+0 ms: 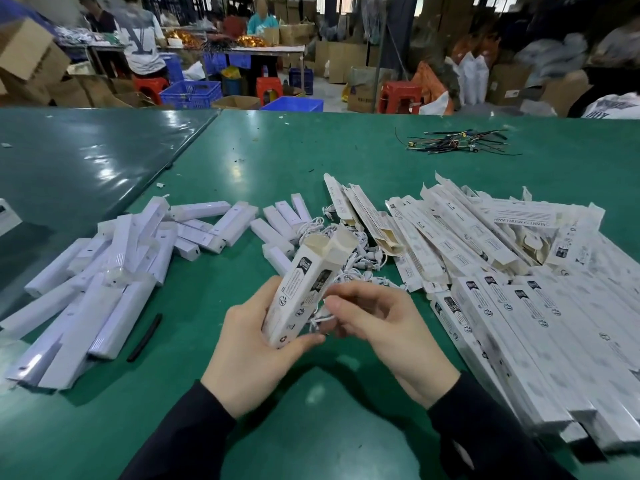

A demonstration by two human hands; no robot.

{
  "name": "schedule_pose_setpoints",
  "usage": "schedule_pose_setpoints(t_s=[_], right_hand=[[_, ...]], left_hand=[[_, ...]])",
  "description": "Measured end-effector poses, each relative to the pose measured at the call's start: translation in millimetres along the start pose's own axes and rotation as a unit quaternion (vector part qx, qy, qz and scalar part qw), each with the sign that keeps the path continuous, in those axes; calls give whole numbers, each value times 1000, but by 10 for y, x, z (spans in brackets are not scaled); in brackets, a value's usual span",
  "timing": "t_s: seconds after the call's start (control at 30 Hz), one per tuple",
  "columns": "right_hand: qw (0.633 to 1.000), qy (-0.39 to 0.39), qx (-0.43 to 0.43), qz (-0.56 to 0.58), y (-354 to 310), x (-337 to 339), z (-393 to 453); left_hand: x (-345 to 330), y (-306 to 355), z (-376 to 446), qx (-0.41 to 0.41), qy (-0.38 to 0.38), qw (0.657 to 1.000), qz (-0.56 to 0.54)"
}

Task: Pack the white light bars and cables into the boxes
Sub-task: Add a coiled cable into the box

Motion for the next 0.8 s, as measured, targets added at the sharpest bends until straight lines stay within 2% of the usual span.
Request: schedule_pose_setpoints(t_s=[0.07,0.13,0.23,0.3,0.5,0.67,0.8], right_hand=[[992,-14,-86,94,50,-33,1],[975,-33,-168,140,105,-68,0],[938,-108,-262,201,126,-117,-28],[924,-136,-271,231,112,-90,-31],[929,-114,-255,245,138,6,7],[957,-71,-209,187,174,55,43],[969,-67,-195,137,185,66,54]], left_hand=[[-15,16,-1,7,-5,999,-52],[-25,18,-3,17,-12,996,-92],[-35,-1,-5,27,-23,994,-108],[-33,0,-1,34,-23,992,-121],[-27,34,-9,23,-10,990,-142],[22,36,-2,26,31,996,-78],[27,63,-15,-5,24,1000,0]])
Point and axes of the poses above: each hand's wrist, its own z-axis towards the middle knuckle, its own x-axis out of the back of the hand, y = z × x, the point moved 3 cm from there along z, towards the middle knuckle, and after that the axes turned 1 degree about z, right-handed, at the moved point
